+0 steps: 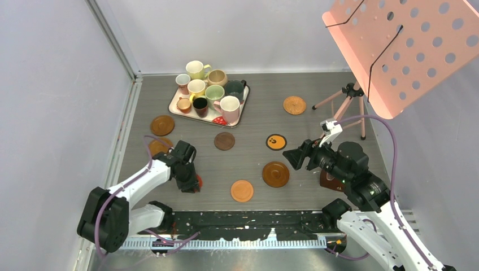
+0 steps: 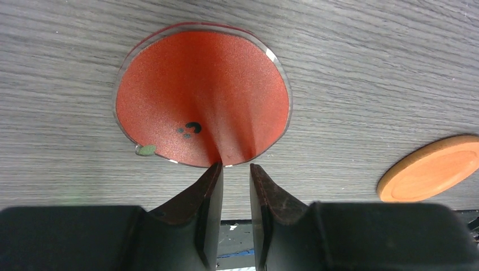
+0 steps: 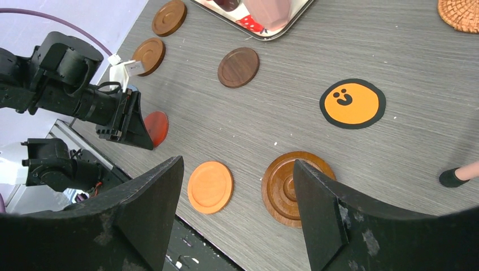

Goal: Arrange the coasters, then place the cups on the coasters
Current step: Move the coaster to the center of the board.

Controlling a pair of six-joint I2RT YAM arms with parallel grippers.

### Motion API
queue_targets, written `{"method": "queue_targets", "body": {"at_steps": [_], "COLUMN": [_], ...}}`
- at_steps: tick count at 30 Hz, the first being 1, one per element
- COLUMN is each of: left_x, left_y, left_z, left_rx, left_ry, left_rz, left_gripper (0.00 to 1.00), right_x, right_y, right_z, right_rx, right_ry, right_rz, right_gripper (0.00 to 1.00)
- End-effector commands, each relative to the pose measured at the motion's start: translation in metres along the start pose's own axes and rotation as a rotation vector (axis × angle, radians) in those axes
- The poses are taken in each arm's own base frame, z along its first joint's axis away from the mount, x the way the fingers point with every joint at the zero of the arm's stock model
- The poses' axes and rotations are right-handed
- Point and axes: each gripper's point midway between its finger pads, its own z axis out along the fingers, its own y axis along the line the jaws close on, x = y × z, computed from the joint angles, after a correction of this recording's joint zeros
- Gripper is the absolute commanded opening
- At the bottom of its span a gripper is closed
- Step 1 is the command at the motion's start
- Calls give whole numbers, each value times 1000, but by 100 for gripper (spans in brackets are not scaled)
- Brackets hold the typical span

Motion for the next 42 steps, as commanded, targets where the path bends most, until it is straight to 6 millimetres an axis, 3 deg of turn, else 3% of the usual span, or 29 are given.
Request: {"method": "queue_targets", "body": {"at_steps": [1, 5, 19, 32, 37, 42], "left_x": [-14, -24, -50, -52, -53, -67], "left_y": [6, 15, 11, 14, -4, -42], "left_z": [10, 10, 6, -6, -23, -48], "left_rx": [-58, -139, -147, -170, -55, 146], "left_ry": [-47, -70, -140, -156, -190, -251], "left_rz": [-9, -7, -57, -108, -111, -17], "left_gripper": [26, 25, 24, 24, 25, 29], "right_x": [-13, -14, -15, -15, -15, -14], "right_y": [7, 8, 8, 8, 7, 8], "right_z": [-5, -7, -7, -10, -10, -7], "right_rx": [-23, -25, -25, -20, -16, -21], "right_ry": [-51, -52, -54, -60, -57, -49], "right_rz": [-6, -5, -8, -4, 2, 17], "right_gripper": [78, 78, 78, 78, 78, 78]}}
